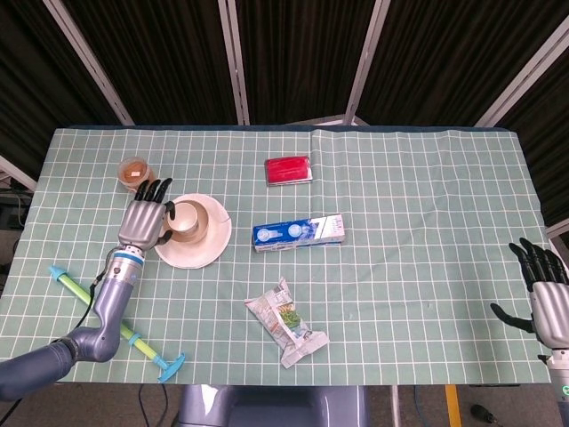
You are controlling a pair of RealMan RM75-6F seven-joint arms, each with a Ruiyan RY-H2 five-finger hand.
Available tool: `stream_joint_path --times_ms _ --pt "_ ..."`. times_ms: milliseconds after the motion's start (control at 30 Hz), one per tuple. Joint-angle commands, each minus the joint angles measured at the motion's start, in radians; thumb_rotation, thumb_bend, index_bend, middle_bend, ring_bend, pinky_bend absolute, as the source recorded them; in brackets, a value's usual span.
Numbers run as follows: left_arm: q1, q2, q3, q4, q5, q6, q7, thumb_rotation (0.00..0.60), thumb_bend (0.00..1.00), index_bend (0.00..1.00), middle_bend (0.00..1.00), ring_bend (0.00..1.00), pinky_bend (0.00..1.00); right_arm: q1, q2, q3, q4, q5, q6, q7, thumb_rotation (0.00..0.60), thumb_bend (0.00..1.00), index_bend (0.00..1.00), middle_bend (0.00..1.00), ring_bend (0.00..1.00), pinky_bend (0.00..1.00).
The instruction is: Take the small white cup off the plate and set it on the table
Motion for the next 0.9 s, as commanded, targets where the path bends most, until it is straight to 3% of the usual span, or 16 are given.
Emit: stream_joint_path --times_ms 33,500,700,900 --pt "-0.012 -0.015 0.004 0.017 -0.011 -0.01 0.005 0.6 0.33 0.54 0.0 0.0 0.0 0.0 0.0 0.001 0.001 0.002 -0.002 0.004 0.6 0.09 0.05 0.0 0.0 0.0" --pt "-0.022 -0.041 0.025 0.048 -0.007 0.001 -0.019 0.6 0.51 0.61 0.0 0.0 0.0 0.0 0.0 0.003 0.008 0.0 0.002 0.019 0.6 0.09 0.06 0.0 0.0 0.0" --pt "0.022 0.038 0.049 -0.059 0.058 0.076 -0.063 0.6 0.51 0.61 0.0 0.0 0.0 -0.004 0.001 0.002 0.004 -0.006 0.012 0.016 0.6 0.09 0.06 0.0 0.0 0.0" --pt "0.114 0.171 0.121 -0.241 0.183 0.208 -0.103 0.6 0.51 0.6 0.0 0.0 0.0 -0.008 0.003 0.0 -0.001 -0.012 0.02 0.009 0.6 0.09 0.06 0.0 0.0 0.0"
